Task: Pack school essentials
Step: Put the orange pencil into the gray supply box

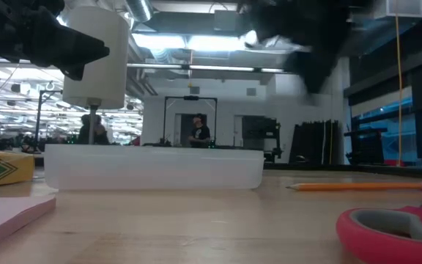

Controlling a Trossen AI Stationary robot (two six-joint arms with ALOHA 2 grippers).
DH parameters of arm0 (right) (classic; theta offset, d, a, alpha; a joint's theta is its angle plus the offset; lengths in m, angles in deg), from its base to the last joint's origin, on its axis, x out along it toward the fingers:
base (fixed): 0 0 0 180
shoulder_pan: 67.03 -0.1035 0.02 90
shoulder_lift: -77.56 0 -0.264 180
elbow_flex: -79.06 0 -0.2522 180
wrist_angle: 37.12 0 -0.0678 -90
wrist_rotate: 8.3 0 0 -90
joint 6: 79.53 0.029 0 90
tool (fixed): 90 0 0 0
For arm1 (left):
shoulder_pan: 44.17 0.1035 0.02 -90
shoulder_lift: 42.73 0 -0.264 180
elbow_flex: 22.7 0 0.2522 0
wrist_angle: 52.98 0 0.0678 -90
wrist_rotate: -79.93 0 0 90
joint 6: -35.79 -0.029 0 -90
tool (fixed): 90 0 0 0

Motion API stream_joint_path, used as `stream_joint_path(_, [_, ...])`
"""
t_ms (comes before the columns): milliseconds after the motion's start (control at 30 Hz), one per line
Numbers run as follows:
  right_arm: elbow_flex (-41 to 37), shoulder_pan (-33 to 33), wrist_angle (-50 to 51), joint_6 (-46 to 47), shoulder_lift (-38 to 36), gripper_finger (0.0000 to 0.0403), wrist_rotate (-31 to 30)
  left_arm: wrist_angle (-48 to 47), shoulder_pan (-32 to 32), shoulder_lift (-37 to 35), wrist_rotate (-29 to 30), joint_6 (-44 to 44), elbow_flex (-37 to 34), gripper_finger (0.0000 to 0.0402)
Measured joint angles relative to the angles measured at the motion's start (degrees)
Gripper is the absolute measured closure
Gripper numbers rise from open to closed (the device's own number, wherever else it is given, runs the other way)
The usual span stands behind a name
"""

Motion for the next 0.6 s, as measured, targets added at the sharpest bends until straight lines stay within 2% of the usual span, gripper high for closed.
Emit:
stream_joint_path(100, [-4.89,-1.76,5.21,5.4,-0.56,0.0179,-3.14,0.02,0.01,0.0,0.0,0.36,0.0,0.0328])
stream_joint_path(200, [-11.03,-3.14,-1.23,10.41,-1.93,0.0178,-2.38,0.02,0.0,0.0,-0.01,0.42,0.0,0.0328])
stream_joint_path(333, [-18.22,-5.89,-11.69,9.97,-2.37,0.0178,-1.02,0.02,0.0,0.01,-0.01,0.53,0.0,0.0328])
stream_joint_path(533, [-22.36,-6.64,-18.53,10.54,-2.39,0.0178,-6.02,0.02,0.0,0.0,-0.01,0.55,0.0,0.0328])
stream_joint_path(600, [-23.09,-6.66,-19.51,10.53,-2.41,0.0178,-5.91,0.02,0.0,0.01,-0.01,0.55,0.0,0.0328])
